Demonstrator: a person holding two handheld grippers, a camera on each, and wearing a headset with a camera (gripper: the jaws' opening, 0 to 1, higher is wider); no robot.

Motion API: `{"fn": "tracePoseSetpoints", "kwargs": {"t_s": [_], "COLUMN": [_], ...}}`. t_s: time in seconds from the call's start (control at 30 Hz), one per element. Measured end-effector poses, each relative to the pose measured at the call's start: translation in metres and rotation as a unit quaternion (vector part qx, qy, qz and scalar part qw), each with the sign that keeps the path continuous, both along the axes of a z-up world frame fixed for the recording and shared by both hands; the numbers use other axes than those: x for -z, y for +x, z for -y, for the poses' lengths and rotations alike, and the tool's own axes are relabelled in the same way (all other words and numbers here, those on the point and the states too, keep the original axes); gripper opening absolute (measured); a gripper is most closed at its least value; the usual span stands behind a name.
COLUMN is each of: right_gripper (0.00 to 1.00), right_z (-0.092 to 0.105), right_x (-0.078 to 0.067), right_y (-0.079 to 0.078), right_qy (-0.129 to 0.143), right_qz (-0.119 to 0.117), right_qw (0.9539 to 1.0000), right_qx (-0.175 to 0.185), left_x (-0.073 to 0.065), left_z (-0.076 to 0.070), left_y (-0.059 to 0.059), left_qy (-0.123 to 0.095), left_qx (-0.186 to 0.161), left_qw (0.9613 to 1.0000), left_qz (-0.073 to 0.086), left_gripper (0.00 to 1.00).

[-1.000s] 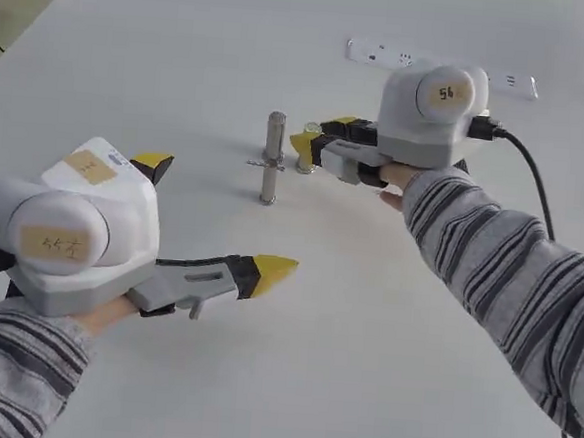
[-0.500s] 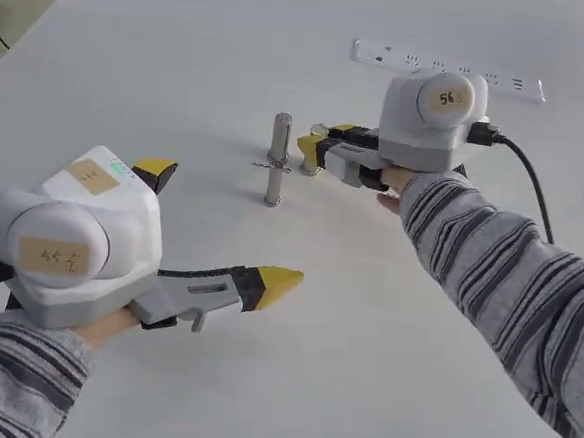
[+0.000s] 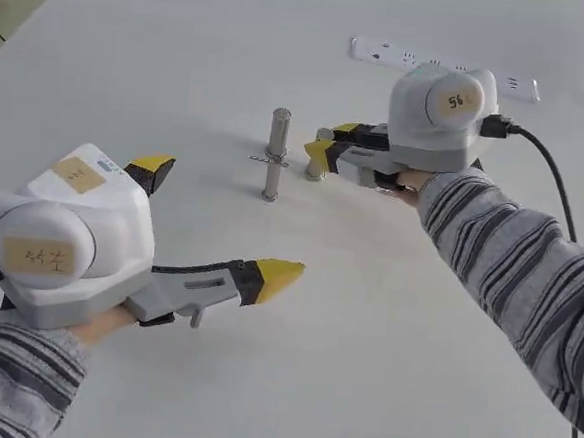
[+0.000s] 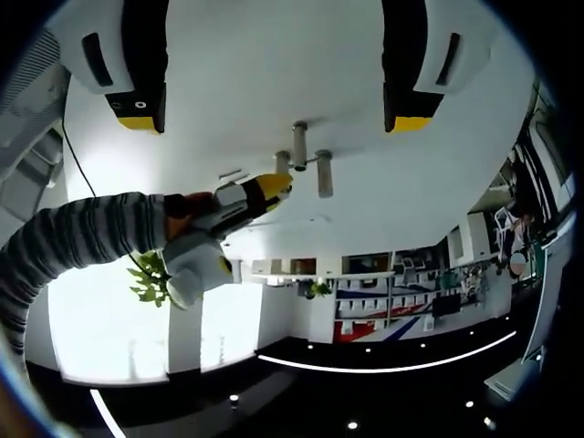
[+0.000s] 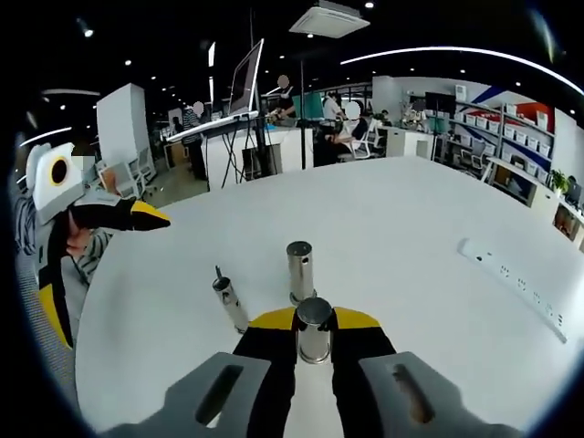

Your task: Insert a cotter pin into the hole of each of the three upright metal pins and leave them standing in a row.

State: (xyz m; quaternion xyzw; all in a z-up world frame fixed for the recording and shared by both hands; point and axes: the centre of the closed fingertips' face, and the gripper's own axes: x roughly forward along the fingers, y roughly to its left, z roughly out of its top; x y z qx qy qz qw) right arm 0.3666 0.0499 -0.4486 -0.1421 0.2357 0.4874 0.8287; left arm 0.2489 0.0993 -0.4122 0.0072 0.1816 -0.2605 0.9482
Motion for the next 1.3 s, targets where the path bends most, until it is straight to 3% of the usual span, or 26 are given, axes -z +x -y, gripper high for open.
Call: {"fn": "tracePoseSetpoints", "kwargs": {"t_s": [0.27,0.77,1.0,1.3], "right_gripper": [0.08,0.08,0.08,0.08], "right_z": [0.012,0.018,0.02,0.022], "right_x": [-0.002,-0.009,-0.004,0.002], "right_y": [-0.021,-0.059,-0.073,-0.079], "right_qy": [-0.012,-0.006,-0.011,-0.014], "right_qz": [0.001,-0.003,-0.006,-0.01], "right_qw": [0.9997,0.999,0.9986,0.9983], "right_qx": [-0.02,-0.043,-0.052,-0.056], "left_x": [0.002,0.0,0.002,0.002], "left_z": [0.001,0.004,0.004,0.006], "left_y": [-0.002,-0.01,-0.014,-0.014], "left_qy": [0.004,0.002,0.004,0.003], "left_qx": [0.004,0.004,0.003,0.003], "left_qw": [1.0,1.0,0.9999,0.9999], "left_qz": [-0.005,-0.008,-0.014,-0.015], "left_gripper": [0.99,0.98,0.97,0.97]}}
